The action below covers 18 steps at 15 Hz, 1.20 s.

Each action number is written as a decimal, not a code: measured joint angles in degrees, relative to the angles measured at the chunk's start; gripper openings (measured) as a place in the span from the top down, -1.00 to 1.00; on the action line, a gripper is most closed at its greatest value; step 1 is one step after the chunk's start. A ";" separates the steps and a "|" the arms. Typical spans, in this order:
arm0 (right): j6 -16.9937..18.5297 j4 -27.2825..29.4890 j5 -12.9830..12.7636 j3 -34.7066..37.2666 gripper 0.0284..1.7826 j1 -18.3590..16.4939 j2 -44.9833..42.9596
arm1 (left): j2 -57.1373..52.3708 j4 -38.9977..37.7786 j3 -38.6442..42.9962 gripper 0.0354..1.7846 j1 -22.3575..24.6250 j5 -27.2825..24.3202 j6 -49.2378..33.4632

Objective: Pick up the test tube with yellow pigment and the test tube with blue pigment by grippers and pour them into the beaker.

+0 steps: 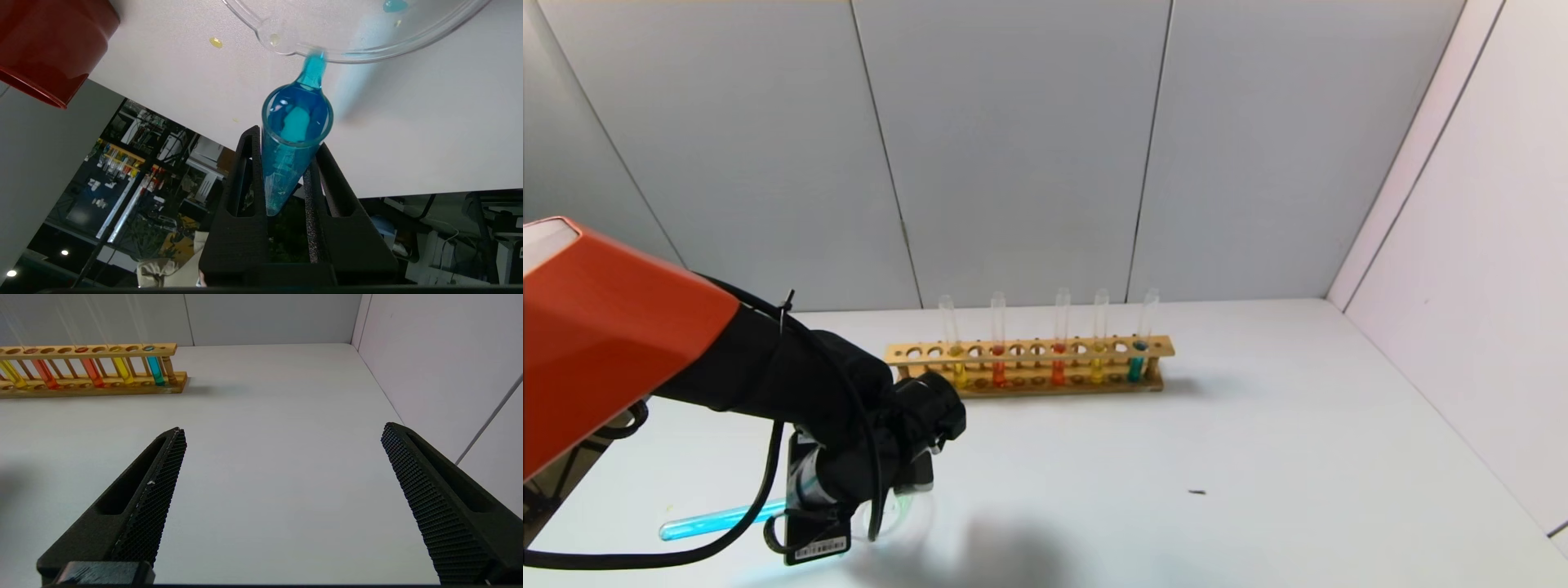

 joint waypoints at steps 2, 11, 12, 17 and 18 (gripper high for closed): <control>0.00 -0.02 -0.02 0.00 -0.96 0.02 0.00 | 0.46 1.96 -0.63 0.69 -0.29 0.02 -0.04; 0.00 -0.02 -0.02 0.00 -0.96 0.00 0.00 | 2.71 9.68 -6.08 0.69 -1.18 1.07 -0.41; 0.00 -0.02 -0.02 0.00 -0.96 0.00 0.00 | 3.15 10.23 -6.69 0.69 -1.40 1.10 -0.41; 0.00 -0.02 0.00 0.00 -0.96 0.00 0.00 | 5.23 14.92 -9.56 0.69 -2.26 1.29 -0.50; 0.02 -0.02 0.00 0.00 -0.96 0.00 0.00 | 5.46 15.98 -10.08 0.69 -2.30 1.27 -0.52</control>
